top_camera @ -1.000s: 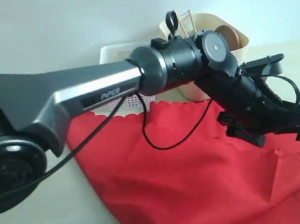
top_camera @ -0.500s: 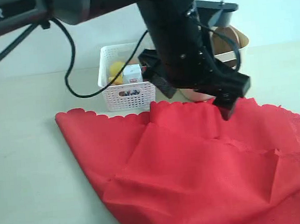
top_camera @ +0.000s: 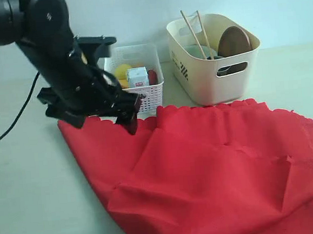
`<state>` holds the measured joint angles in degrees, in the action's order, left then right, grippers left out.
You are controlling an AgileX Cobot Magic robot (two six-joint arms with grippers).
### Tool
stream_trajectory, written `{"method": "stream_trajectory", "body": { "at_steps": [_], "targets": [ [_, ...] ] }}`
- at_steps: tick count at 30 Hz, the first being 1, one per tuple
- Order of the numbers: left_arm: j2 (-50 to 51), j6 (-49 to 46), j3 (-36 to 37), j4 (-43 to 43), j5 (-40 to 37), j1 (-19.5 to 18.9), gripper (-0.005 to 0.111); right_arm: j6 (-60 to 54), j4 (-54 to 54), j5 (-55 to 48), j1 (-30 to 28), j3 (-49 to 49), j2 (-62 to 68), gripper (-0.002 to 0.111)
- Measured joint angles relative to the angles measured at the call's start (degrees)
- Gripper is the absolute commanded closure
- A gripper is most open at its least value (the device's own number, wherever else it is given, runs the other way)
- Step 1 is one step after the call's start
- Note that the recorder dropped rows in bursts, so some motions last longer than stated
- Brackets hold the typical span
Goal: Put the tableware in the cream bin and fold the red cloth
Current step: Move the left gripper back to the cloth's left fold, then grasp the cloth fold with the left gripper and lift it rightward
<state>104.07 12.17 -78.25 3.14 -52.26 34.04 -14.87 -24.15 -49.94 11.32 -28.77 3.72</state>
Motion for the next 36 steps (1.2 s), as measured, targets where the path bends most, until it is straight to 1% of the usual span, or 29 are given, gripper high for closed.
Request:
{"method": "stream_trajectory", "body": {
  "at_steps": [5, 8, 11, 14, 25, 26, 27, 28, 29, 31, 32, 34, 36],
  "targets": [
    [0.1, 0.2, 9.9, 3.6, 9.3, -3.8, 0.003, 0.0, 0.0, 0.0, 0.0, 0.0, 0.0, 0.108],
    [0.1, 0.2, 14.2, 5.8, 15.7, -5.2, 0.003, 0.0, -0.2, 0.0, 0.0, 0.0, 0.0, 0.108],
    [0.1, 0.5, 17.5, 7.3, 20.4, -6.0, 0.003, 0.0, -0.3, 0.0, 0.0, 0.0, 0.0, 0.108],
    [0.7, 0.5, 19.3, 7.6, 23.5, -6.1, 0.003, -0.4, -0.7, 0.0, 0.0, 0.0, 0.0, 0.108],
    [7.5, 0.3, 19.5, 11.8, 31.2, -6.1, 0.004, -1.0, -1.2, 0.0, 0.0, 0.0, 0.0, 0.108],
    [7.6, 0.3, 19.5, 12.0, 31.8, -6.1, 0.007, -1.0, -1.2, -0.1, 0.0, 0.0, 0.0, 0.108],
    [7.7, 0.3, 19.5, 12.1, 32.3, -6.1, 0.013, -1.0, -1.2, -0.1, 0.0, 0.0, 0.0, 0.108],
    [7.7, 0.3, 19.5, 12.3, 32.8, -6.1, 0.022, -1.1, -1.2, -0.1, 0.0, 0.0, 0.0, 0.108],
    [7.8, 0.2, 19.5, 12.4, 33.1, -6.1, 0.033, -1.1, -1.2, -0.1, 0.0, 0.0, 0.0, 0.108],
    [8.0, 0.1, 19.5, 12.4, 33.5, -6.1, 0.058, -1.1, -1.2, -0.1, 0.0, 0.0, 0.0, 0.108],
    [8.3, 0.1, 19.5, 12.6, 33.6, -6.1, 0.078, -1.1, -1.2, -0.1, 0.0, 0.0, 0.0, 0.108],
    [8.5, 0.1, 19.5, 13.3, 33.6, -6.1, 0.106, -1.1, -1.3, -0.1, 0.0, 0.0, 0.0, 0.108],
    [8.7, 0.1, 19.5, 14.0, 33.6, -6.1, 0.105, -1.1, -1.3, -0.1, 0.0, 0.0, 0.0, 0.108]
  ]
}}
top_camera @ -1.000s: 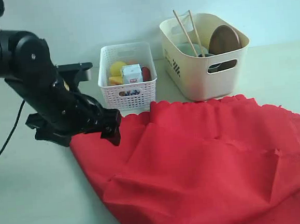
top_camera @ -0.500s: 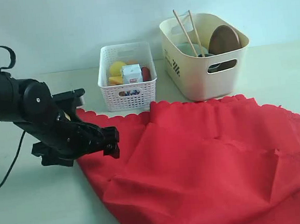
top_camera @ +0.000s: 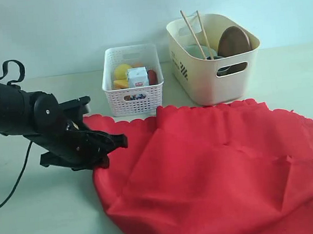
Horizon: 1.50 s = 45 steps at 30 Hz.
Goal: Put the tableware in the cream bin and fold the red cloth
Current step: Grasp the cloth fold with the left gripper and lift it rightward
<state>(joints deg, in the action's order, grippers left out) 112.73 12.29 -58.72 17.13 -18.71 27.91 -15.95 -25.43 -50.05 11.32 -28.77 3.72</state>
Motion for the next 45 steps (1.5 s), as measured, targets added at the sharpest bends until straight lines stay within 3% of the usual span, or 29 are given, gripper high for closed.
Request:
{"method": "stream_trajectory", "body": {
  "at_steps": [13, 18, 24, 31, 45],
  "targets": [
    [-11.9, -1.3, 0.0, 1.4, -4.1, 0.3, 0.107, 0.0, -0.1, 0.0, 0.0, 0.0, 0.0, 0.108],
    [-16.8, -2.7, -0.4, 2.6, -5.3, 3.6, 0.107, 0.0, -0.1, 0.0, 0.0, 0.0, 0.0, 0.108],
    [-17.8, -2.9, -6.0, 2.8, -6.4, 9.8, 0.107, 0.0, -0.1, 0.0, 0.0, 0.0, 0.0, 0.108],
    [-12.9, -3.1, -14.9, 2.8, -7.6, 15.6, 0.107, 0.0, -0.1, 0.0, 0.0, 0.0, 0.0, 0.108],
    [8.1, -8.3, -30.4, 2.7, -11.6, 24.6, 0.107, -0.1, -0.1, 0.0, 0.0, 0.0, 0.0, 0.108]
  ]
}}
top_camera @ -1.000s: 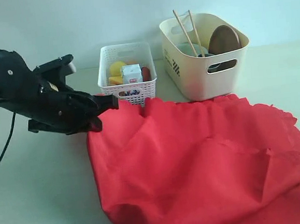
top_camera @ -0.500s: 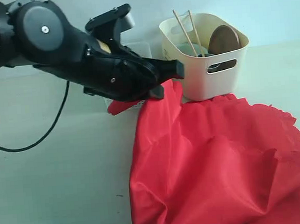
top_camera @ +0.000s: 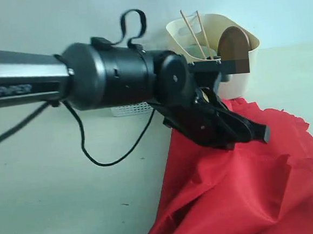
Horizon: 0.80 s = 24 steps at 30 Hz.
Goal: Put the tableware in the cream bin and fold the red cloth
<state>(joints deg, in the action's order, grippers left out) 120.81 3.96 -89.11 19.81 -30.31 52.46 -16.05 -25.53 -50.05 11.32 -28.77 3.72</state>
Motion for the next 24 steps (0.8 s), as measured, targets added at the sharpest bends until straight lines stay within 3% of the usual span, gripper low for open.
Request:
{"method": "stream_trajectory", "body": {
  "at_steps": [3, 6, 8, 12, 24],
  "targets": [
    [4.8, -0.4, -2.8, 0.0, -1.2, 0.5, 0.098, 0.0, 0.0, 0.0, 0.0, 0.0, 0.0, 0.108],
    [8.1, -0.5, -5.8, 0.1, -4.2, 0.7, 0.073, 0.0, 0.0, 0.0, 0.0, 0.0, 0.0, 0.108],
    [9.3, -0.5, -7.9, 0.1, -6.8, 0.7, 0.043, 0.0, 0.0, 0.0, 0.0, 0.0, 0.0, 0.108],
    [9.8, -1.1, -11.1, -0.3, -10.4, 0.8, 0.004, 0.0, 0.0, 0.0, 0.0, 0.0, 0.0, 0.108],
    [0.7, -0.7, -14.0, -12.6, -19.7, 0.8, 0.005, 0.0, 0.0, 0.0, 0.0, 0.0, 0.0, 0.108]
  ]
}}
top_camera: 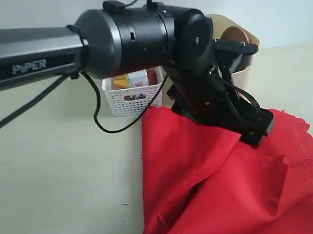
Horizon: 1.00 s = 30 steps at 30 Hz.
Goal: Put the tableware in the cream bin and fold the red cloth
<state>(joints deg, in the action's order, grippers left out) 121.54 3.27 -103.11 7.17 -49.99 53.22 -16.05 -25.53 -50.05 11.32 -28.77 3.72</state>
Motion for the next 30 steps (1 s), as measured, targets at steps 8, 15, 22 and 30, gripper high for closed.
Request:
{"method": "stream_trajectory", "body": {
  "at_steps": [8, 15, 22, 30],
  "targets": [
    [-7.8, 7.6, 2.0, -13.5, -6.7, 0.0, 0.005, 2.0, 1.4, 0.7, 0.0, 0.0, 2.5, 0.108],
    [-24.5, 20.1, 15.2, -28.0, -5.0, 0.0, 0.005, 0.9, 1.0, 1.1, 0.0, -1.0, 28.0, 0.081],
    [-48.0, 28.7, 30.9, -35.3, -2.6, 0.0, 0.005, 3.3, 6.2, 2.1, 0.0, -8.1, 56.7, 0.033],
    [-72.3, 35.1, 45.8, -40.2, -2.4, 0.0, 0.005, 13.3, 15.2, 6.6, -1.0, -10.7, 73.8, 0.032]
  ]
}}
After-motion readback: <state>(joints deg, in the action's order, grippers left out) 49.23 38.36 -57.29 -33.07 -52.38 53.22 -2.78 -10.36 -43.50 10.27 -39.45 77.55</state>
